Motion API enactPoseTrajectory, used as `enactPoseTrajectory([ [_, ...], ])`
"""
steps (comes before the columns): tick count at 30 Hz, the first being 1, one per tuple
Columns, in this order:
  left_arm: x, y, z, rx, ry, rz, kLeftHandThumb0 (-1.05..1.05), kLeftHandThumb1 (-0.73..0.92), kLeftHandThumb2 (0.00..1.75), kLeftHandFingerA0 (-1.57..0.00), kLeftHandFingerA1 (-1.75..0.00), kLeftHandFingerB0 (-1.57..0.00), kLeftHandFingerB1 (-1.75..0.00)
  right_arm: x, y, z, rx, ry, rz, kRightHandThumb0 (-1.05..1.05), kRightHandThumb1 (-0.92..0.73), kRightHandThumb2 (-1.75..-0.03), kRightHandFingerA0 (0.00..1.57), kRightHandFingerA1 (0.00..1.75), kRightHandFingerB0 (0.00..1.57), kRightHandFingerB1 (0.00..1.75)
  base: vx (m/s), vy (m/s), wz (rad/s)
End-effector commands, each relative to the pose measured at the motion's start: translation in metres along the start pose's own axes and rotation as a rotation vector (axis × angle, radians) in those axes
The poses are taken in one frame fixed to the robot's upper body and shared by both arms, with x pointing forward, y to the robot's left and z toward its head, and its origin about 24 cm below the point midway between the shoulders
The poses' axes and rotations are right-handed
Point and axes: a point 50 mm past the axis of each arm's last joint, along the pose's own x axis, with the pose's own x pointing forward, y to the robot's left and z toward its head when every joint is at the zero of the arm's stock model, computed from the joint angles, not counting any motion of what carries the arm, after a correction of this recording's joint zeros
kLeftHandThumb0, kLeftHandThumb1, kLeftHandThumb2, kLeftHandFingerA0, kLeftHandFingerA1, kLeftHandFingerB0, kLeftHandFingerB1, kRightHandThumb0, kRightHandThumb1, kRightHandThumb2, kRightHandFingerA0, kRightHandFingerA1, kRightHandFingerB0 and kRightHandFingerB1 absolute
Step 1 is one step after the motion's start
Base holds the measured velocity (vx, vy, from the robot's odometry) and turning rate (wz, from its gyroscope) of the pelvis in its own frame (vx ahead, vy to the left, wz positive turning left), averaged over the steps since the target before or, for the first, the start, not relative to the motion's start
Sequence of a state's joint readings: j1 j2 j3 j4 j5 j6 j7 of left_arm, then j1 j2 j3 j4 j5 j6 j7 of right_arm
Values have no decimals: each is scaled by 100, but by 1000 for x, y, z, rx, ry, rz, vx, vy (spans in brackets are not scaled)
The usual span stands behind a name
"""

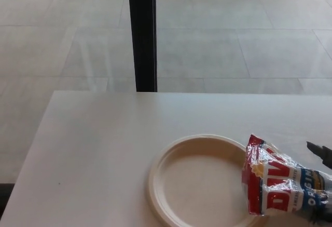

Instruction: The robot uses its right hand to pick up a bag of sunflower seeds kept in the middle of the desk and tilts it over a plate kept next to it to pour out a few seeds and then puts the bag of seeds back on the desk

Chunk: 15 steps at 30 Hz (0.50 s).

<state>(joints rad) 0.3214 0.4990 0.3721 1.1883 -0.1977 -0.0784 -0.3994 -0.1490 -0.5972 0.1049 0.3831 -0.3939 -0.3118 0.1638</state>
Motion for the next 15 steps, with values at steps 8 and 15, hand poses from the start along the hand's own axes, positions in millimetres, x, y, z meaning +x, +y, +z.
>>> enactPoseTrajectory([
  [8,-1,3,2,113,13,8,-64,57,106,-23,-62,-3,-51,-11,16,-22,-61,112,55,-87,-50,-82,0,0,0,8,0,0,0],
  [15,-1,2,-1,113,17,14,-64,71,97,-28,-65,-10,-51,-15,12,-37,-28,199,40,-88,-50,-79,0,0,0,5,0,0,0],
])
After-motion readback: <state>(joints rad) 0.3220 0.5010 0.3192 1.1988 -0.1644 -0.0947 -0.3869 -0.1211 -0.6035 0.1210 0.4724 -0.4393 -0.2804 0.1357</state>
